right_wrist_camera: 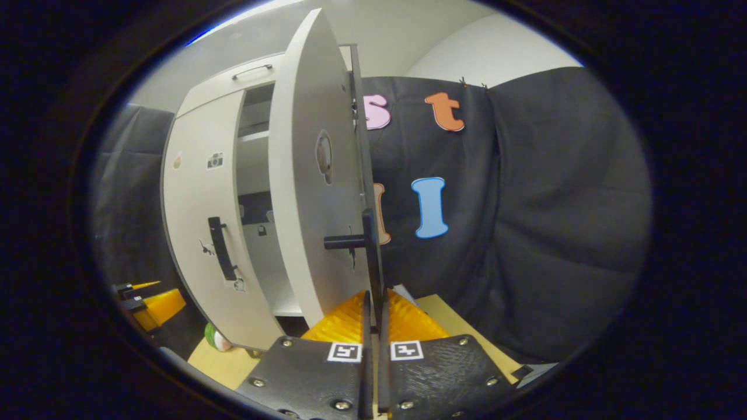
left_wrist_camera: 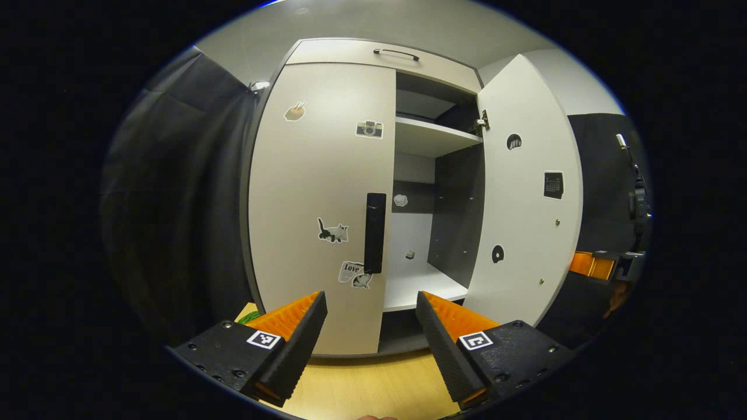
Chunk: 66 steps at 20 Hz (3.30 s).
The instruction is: Open the right door of the double-door shoe cabinet with the right hand, and open the left door with the left hand.
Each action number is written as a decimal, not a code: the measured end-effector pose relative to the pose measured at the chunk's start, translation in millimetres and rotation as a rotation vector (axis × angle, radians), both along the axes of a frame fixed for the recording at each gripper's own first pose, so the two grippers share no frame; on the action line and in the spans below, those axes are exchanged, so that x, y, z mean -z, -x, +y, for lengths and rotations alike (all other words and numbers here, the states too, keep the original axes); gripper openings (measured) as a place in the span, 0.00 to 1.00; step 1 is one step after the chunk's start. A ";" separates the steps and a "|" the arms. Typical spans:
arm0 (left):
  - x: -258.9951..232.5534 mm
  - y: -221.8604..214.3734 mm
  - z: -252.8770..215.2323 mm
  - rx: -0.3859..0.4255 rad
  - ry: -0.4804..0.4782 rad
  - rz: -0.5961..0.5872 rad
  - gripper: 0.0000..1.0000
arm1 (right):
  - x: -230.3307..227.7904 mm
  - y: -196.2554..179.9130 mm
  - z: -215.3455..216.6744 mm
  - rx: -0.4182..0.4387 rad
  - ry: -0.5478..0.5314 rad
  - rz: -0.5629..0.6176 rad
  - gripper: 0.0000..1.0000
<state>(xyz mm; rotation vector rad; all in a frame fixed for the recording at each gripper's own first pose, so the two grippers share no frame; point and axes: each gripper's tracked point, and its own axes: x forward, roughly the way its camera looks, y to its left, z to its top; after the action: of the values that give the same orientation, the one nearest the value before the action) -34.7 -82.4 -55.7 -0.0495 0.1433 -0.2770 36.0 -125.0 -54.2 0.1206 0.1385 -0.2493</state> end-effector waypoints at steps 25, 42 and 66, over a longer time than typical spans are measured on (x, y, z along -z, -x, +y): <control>-10.1 -132.0 -41.2 -0.043 -0.081 -0.069 0.93 | 3.3 69.5 -57.5 0.144 -0.008 -0.053 0.01; -9.6 -168.6 -29.5 -0.112 -0.159 -0.110 0.55 | 30.5 81.6 -61.6 0.204 -0.010 -0.007 0.01; -3.8 -120.0 -20.9 0.044 -0.070 -0.068 0.21 | 32.7 80.4 -26.4 0.119 -0.062 0.003 0.01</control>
<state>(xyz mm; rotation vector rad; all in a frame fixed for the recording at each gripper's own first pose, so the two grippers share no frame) 85.3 -103.3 -51.9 0.0328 0.0864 -0.3174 -44.4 -151.4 -86.9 0.1904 0.1423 -0.3641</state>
